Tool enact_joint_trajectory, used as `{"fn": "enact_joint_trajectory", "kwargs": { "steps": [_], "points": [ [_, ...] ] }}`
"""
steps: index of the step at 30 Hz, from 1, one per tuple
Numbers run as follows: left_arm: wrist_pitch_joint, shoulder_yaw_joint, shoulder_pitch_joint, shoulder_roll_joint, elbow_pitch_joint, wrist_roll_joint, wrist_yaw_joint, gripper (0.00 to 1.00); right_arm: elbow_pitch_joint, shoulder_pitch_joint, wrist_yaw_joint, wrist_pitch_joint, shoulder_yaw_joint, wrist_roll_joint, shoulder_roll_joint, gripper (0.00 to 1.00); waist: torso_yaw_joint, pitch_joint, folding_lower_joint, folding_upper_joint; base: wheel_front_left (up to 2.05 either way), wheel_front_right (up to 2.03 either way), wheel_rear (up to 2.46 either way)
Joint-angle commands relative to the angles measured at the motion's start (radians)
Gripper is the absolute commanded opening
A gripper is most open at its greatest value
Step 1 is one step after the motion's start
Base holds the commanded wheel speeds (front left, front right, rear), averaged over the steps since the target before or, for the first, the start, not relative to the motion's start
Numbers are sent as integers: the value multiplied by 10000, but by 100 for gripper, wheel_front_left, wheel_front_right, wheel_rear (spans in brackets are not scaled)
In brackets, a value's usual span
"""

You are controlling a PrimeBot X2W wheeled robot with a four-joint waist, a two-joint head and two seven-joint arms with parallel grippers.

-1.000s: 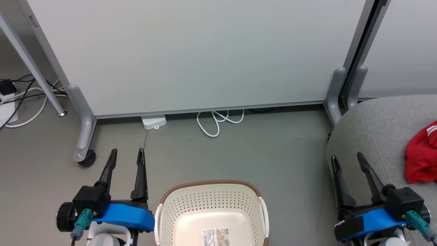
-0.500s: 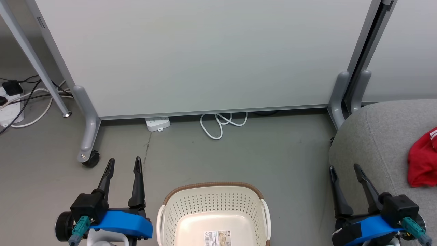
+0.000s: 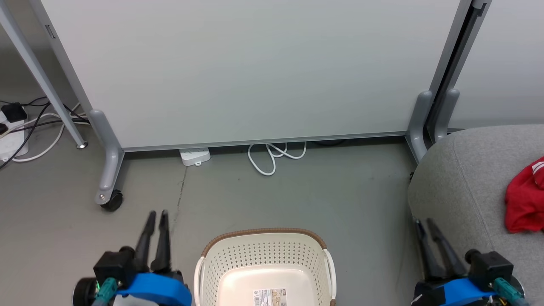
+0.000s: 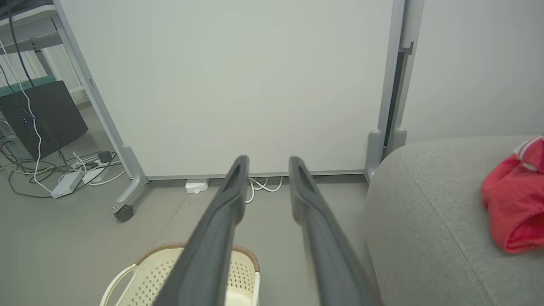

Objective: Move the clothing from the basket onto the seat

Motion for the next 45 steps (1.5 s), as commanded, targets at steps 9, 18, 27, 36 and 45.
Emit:
{"fn": "enact_joint_trajectory", "kwargs": {
  "steps": [9,18,27,36,45],
  "points": [
    [381,194,119,-2,190,-1197,-37,0,202,-26,0,392,-149,1241,10,0,-52,13,0,0,0,0,0],
    [772,368,65,-1,27,-2816,-86,0,75,-109,0,794,-248,2915,11,0,-125,35,0,0,0,0,0],
    [1145,539,-1,-1,-94,-4272,-131,0,-16,-208,0,1170,-353,4428,11,0,-198,56,0,0,0,0,0],
    [1489,711,-71,0,-196,-5584,-171,0,-92,-297,1,1518,-456,5783,11,0,-271,78,0,0,0,0,0],
    [1801,856,-141,1,-285,-6776,-212,0,-159,-385,1,1838,-551,7017,12,0,-345,99,0,0,0,0,0]
  ]
}}
